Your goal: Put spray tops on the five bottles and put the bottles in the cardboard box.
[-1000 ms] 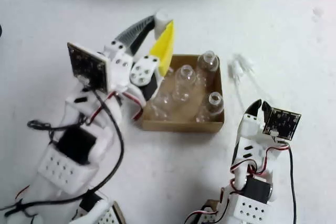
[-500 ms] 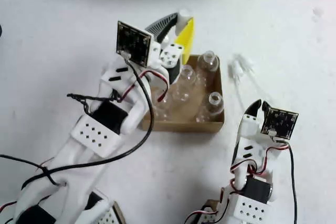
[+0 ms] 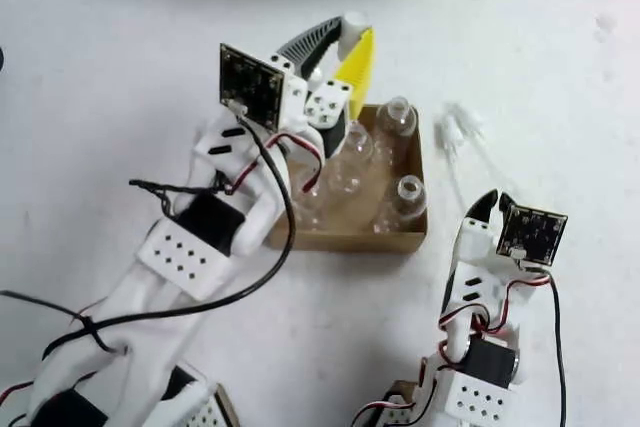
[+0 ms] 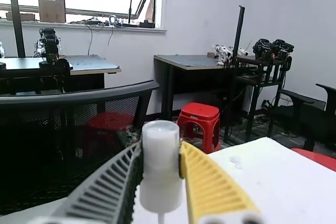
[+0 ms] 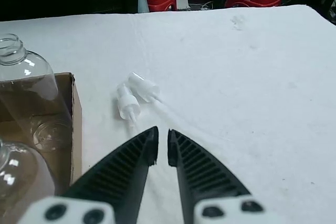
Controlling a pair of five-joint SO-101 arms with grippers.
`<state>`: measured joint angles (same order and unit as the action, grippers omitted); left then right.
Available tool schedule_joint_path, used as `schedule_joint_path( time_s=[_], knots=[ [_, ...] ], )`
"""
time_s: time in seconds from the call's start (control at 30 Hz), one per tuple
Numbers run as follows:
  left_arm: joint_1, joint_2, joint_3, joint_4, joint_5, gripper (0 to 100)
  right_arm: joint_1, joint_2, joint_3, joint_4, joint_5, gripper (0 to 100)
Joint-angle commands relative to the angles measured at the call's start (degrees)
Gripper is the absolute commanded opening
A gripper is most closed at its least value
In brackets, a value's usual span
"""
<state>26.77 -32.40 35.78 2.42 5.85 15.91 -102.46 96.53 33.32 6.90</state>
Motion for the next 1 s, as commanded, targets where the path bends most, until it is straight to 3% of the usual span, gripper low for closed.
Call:
schedule_joint_path(
  time_s=[0.0,0.47,0.7,0.97],
  knots=[
    [0.66,3.82,-3.25,-1.93,-0.7,2,-0.57,-0.13,0.35,-1.45,0.88,1.7],
    [0.75,8.4,-2.99,-1.85,-0.7,3,-0.57,-0.13,0.35,-1.54,1.05,1.7],
    [0.84,8.04,1.23,-1.85,-0.26,33,-0.57,-0.13,0.35,-1.45,1.14,1.7],
    [0.4,5.76,1.32,-1.85,-0.26,23,-0.57,-0.13,0.35,-1.45,1.14,1.7]
  ],
)
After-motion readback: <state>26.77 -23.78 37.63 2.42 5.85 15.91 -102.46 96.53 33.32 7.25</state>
